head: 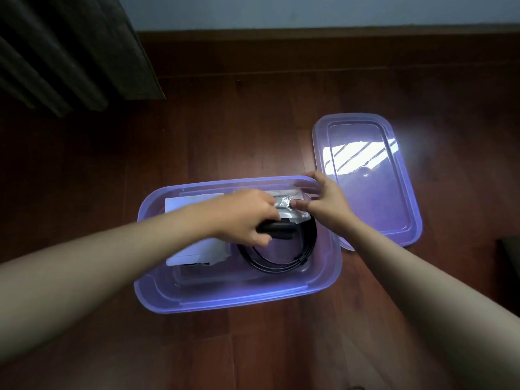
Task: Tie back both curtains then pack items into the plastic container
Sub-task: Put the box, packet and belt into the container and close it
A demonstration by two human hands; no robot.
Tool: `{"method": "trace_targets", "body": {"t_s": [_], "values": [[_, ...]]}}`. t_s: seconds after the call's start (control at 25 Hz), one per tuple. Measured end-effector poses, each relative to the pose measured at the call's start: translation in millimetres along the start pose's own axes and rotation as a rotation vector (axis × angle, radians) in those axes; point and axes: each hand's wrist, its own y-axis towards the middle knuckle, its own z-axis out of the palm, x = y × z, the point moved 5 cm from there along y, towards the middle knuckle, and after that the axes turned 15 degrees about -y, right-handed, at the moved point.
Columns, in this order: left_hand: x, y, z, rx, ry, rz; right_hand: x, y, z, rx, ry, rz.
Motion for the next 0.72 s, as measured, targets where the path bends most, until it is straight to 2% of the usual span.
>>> {"method": "trace_targets", "body": {"t_s": [0.08, 0.16, 0.36, 0.44, 0.52, 0.6, 0.68, 0.72], "values": [[-5, 12, 29, 0.068, 0.201, -0.032, 1, 0, -1, -0.002, 0.002, 0.0], [-2, 22, 47, 0.118, 0.306, -0.092, 0, 0, -1, -0.001, -0.008, 0.002], [8, 28, 59, 0.189, 0.331, -0.212, -1, 2, -1, 0.031, 0.017, 0.009], [-4, 23, 51, 0.1, 0.363, -0.141, -1, 1, -1, 0.049, 0.03, 0.019], [-19, 14, 41, -0.166, 0.374, 0.081, 2, -4, -4, 0.026, 0.088, 0.019], [-31, -3, 38, -0.424, 0.234, 0.234, 5, -11, -16, -0.172, 0.238, 0.048], [-41, -12, 53, -0.489, 0.086, 0.209, -8, -22, -34, -0.54, 0.379, 0.248], [-50, -16, 67, -0.492, 0.104, 0.187, -19, -32, -42, -0.726, 0.372, 0.405]]}}
